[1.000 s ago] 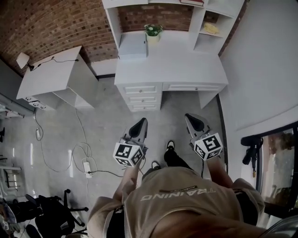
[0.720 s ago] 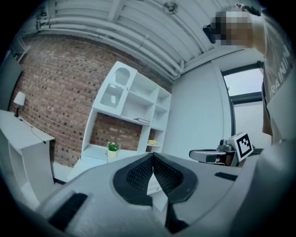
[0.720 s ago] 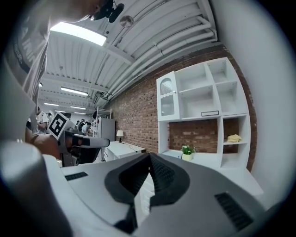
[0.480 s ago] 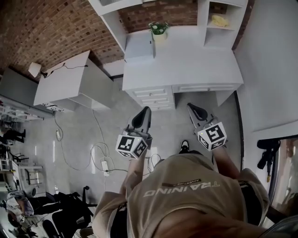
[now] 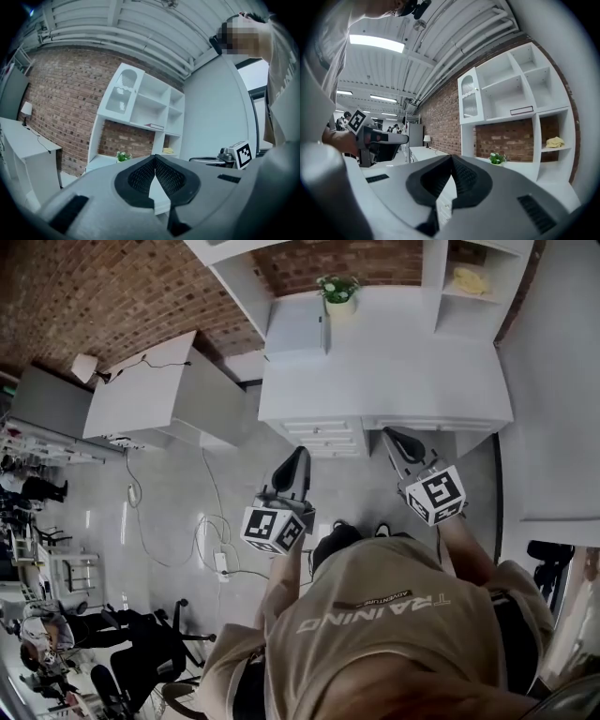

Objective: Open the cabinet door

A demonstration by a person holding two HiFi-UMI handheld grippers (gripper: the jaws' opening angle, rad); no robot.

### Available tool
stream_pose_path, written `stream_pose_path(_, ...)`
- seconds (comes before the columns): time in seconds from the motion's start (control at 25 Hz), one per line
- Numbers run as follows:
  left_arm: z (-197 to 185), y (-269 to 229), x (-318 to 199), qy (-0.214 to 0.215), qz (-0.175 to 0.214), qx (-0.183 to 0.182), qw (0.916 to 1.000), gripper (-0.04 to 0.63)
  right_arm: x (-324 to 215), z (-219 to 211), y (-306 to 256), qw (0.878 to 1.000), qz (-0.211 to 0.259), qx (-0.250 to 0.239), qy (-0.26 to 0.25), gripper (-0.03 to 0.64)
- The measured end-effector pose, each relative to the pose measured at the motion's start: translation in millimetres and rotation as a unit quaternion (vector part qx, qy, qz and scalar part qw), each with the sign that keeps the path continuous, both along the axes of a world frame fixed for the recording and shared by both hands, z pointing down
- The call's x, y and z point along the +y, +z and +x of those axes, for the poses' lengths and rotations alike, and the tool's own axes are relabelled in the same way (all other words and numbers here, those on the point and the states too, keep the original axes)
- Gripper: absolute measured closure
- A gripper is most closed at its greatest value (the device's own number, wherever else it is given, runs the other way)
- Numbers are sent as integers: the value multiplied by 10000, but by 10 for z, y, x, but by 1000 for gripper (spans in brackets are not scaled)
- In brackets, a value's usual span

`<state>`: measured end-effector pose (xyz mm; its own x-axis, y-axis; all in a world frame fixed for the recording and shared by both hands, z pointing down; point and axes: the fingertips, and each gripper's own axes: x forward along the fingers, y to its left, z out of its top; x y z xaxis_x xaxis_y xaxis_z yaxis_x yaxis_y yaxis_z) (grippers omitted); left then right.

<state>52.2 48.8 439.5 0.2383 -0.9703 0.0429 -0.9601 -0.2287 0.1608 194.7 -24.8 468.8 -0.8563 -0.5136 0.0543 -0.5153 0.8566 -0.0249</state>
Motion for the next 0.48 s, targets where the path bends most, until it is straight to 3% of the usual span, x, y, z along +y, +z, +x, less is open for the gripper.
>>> stream_pose_path(0.2,-253,101,-159,-116,-198,17,9997,588,-217,-386,-2,9991,288,214,-222,603)
stream_pose_path(0.32,-433,162,-335,-120,-253,158,9995,588,-274,-537,26,9993,203,223,-223,603)
stream_pose_path(0.48,-501,90,-686,152,-94,143,9997,588,-497,-551,109,9983,185,548,-90,603)
